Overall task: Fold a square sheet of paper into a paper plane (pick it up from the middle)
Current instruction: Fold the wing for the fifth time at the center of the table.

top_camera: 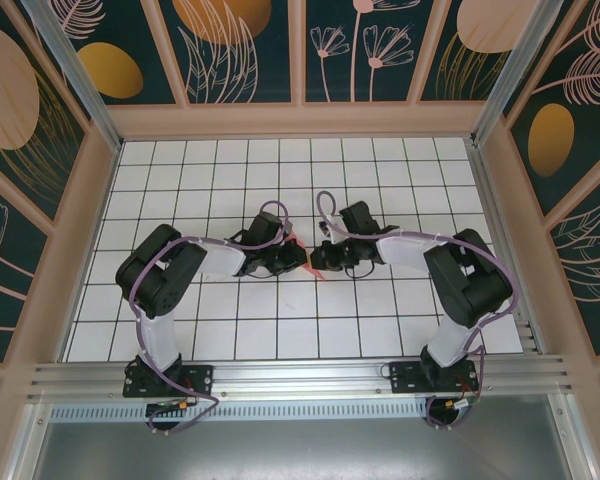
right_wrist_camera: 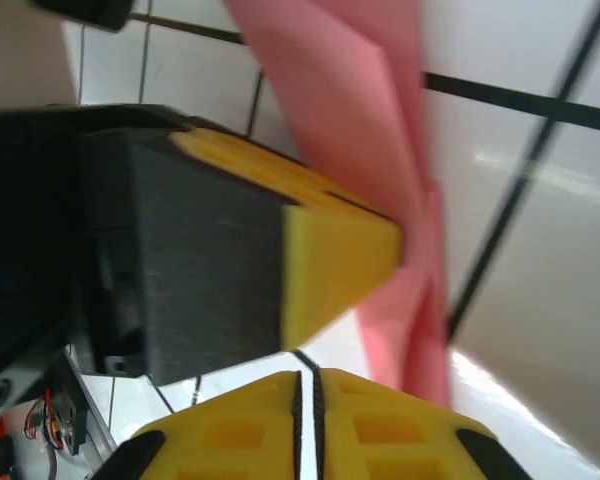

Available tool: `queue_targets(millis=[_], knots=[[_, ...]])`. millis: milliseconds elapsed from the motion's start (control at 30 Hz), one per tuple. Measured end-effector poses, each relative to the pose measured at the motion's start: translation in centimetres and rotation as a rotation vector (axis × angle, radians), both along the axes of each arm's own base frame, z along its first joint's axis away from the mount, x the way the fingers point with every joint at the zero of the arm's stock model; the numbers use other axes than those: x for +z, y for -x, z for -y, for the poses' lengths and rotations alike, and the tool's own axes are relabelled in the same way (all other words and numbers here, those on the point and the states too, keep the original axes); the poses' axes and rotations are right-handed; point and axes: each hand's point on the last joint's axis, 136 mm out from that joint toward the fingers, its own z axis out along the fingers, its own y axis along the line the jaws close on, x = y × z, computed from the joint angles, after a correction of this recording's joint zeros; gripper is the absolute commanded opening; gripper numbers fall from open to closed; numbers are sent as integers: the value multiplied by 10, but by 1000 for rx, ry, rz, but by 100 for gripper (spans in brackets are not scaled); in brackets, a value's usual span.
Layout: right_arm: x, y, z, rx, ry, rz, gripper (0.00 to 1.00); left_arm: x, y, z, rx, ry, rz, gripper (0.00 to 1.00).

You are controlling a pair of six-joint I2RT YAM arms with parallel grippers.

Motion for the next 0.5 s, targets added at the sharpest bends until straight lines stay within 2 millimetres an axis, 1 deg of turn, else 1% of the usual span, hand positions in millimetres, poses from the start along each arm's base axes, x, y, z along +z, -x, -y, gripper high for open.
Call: queue_targets(millis=[67,233,400,500], knots=[[2,1,-5,13,6,9,8,0,0,0,0,0,-1,11],[-4,1,-4,17,26,-10,6,-1,-1,-1,10,-6,-4,10],[-27,7,1,20,103,-36,5,-1,-1,-1,14,-9,-10,9],[-31,6,4,12,123,-34,5,-1,-1,-1,14,-12,-11,10]])
